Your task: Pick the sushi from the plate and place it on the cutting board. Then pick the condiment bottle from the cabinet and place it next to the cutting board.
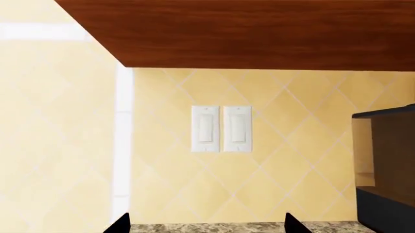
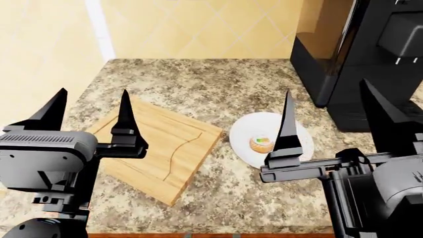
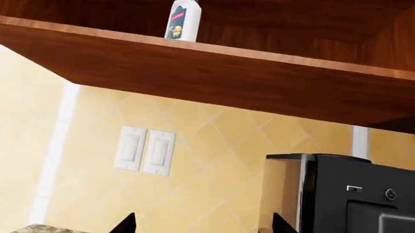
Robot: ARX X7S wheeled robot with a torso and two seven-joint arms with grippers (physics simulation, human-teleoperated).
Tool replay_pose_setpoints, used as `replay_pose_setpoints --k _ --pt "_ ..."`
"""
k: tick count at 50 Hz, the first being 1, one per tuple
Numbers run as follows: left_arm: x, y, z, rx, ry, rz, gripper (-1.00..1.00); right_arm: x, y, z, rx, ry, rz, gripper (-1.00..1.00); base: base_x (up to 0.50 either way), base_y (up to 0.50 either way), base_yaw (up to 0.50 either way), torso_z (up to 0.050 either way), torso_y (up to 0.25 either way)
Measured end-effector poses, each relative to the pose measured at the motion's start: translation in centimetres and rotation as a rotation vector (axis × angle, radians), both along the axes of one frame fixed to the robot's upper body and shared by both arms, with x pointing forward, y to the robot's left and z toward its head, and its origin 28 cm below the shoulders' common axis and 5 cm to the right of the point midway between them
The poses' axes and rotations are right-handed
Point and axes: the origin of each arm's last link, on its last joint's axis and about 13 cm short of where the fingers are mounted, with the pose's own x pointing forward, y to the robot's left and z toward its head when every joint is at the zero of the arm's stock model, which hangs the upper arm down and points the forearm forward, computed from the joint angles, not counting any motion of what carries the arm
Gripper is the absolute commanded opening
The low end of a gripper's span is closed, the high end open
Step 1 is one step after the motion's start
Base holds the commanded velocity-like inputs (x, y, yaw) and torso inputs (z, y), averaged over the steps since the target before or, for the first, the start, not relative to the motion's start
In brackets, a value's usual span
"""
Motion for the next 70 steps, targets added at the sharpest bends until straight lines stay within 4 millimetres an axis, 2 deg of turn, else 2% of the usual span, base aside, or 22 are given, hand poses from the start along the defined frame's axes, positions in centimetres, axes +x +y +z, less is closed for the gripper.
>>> replay_pose_setpoints --k 5,20,29,38,51,70 --pt "0.0 0.0 0.0 -0.001 0.001 0.0 1.0 0.1 -0.2 1.9 -0.013 0.061 -0.002 1.0 0.0 0.0 0.0 0.0 0.0" --pt "-0.1 0.2 0.3 -0.008 -0.005 0.008 1.0 1.6 -1.6 10.1 -0.099 0.324 -0.033 1.0 0.0 0.0 0.0 0.0 0.0" --pt "-0.2 0.3 0.4 -0.014 -0.01 0.008 1.0 3.0 -2.2 12.8 -0.091 0.557 0.039 1.0 0.0 0.0 0.0 0.0 0.0" --pt "-0.2 0.3 0.5 -0.02 -0.011 0.004 1.0 4.7 -2.5 13.7 -0.046 0.752 0.111 1.0 0.0 0.0 0.0 0.0 0.0" --pt "-0.3 0.4 0.5 -0.029 -0.009 -0.001 1.0 7.6 -2.4 13.7 -0.036 0.991 0.179 1.0 0.0 0.0 0.0 0.0 0.0" --pt "1.2 0.9 0.2 -0.053 0.022 -0.012 1.0 14.7 -2.6 13.4 -0.044 1.219 0.147 1.0 0.0 0.0 0.0 0.0 0.0"
